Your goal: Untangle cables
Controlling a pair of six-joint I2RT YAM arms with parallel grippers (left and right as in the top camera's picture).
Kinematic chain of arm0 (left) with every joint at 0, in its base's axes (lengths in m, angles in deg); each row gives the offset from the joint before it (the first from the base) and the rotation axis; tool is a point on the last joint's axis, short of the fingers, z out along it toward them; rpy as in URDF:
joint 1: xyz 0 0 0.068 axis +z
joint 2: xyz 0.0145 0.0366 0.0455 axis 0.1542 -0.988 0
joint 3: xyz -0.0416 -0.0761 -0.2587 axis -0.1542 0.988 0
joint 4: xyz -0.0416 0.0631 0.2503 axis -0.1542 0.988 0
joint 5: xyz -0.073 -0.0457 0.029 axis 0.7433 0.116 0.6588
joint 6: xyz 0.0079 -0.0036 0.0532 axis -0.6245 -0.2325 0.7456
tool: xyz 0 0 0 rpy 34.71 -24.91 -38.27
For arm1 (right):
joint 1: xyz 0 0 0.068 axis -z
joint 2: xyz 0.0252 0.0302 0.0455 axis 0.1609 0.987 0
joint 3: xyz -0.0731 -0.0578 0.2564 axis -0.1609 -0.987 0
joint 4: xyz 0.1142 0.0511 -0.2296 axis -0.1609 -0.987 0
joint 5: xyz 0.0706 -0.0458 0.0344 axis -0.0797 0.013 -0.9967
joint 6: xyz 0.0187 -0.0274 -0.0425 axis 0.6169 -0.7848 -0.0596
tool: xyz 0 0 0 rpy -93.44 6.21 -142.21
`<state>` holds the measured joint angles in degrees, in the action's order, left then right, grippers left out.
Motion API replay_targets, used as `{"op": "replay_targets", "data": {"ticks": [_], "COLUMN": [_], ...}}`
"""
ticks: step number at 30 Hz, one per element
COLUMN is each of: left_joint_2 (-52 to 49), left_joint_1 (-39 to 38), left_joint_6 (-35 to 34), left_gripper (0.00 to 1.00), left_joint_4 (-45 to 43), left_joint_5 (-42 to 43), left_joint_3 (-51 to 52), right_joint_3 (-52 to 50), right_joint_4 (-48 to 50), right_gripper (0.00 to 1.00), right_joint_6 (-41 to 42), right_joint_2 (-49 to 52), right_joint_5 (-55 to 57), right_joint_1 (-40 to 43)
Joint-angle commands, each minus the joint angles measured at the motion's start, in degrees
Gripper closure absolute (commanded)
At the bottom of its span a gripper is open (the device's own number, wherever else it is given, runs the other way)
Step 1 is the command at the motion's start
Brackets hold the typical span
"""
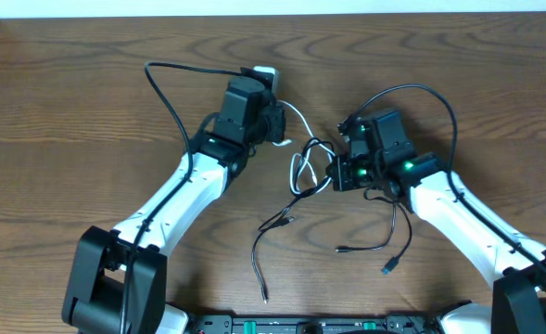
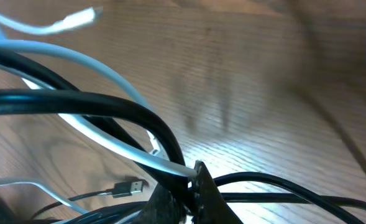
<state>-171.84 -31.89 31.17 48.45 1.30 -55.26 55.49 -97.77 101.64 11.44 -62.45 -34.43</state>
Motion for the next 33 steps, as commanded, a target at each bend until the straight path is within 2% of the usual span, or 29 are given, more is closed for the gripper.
{"op": "replay_targets", "data": {"ticks": [1, 8, 10, 11, 12, 13, 17, 20, 21, 23, 27, 29, 33], "left_joint_2": [-1.1, -3.6, -4.6, -5.0, -5.1, -4.9, -2.7, -0.5, 0.4, 2.6, 5.7, 6.4, 8.8], "left_joint_1": [0.2, 0.2, 0.2, 0.3, 0.7, 1.6, 4.1, 5.3, 5.7, 6.2, 6.4, 6.4, 6.4], "left_joint_6": [-0.7, -0.7, -0.7, -0.7, -0.6, -0.5, -0.5, -0.5, -0.5, -0.5, -2.2, -3.8, -4.6], "left_gripper": [0.85, 0.84, 0.72, 0.60, 0.52, 0.37, 0.22, 0.11, 0.09, 0.04, 0.01, 0.06, 0.07], "left_joint_4": [-0.1, -1.6, -2.0, -2.4, -2.8, -3.4, -3.4, -3.2, -3.1, -2.6, -0.4, 0.6, 3.3], "left_joint_5": [3.1, 3.5, 3.5, 3.5, 3.5, 3.5, 3.7, 3.7, 3.7, 3.7, 3.7, 3.7, 3.9], "left_joint_3": [-1.0, -1.0, -1.0, -1.0, -1.0, -1.1, -1.7, -1.7, -1.7, -1.7, -1.7, -1.7, -1.7], "right_joint_3": [0.3, 0.3, 0.3, 0.3, 0.3, 0.3, 0.3, 0.3, 0.3, 0.3, 0.3, 0.3, 0.4], "right_joint_4": [0.2, 1.7, 2.4, 2.8, 3.0, 3.3, 3.7, 3.8, 3.9, 3.9, 4.1, 4.2, 4.9], "right_gripper": [0.99, 0.99, 0.99, 0.98, 0.94, 0.86, 0.64, 0.52, 0.48, 0.46, 0.39, 0.36, 0.32], "right_joint_6": [4.5, 7.9, 7.9, 7.9, 7.9, 7.9, 7.9, 7.9, 7.9, 7.9, 7.7, 7.6, 7.7], "right_joint_2": [1.3, 5.0, 5.5, 5.8, 5.8, 5.8, 5.8, 5.8, 5.8, 5.8, 5.8, 5.8, 5.8], "right_joint_5": [2.1, 2.0, 2.1, 2.0, 2.1, 2.1, 2.1, 2.1, 2.1, 2.1, 2.2, 3.3, 2.8], "right_joint_1": [-2.3, -5.4, -5.6, -5.6, -5.6, -5.6, -5.6, -5.6, -5.6, -5.6, -5.6, -5.6, -5.2]}}
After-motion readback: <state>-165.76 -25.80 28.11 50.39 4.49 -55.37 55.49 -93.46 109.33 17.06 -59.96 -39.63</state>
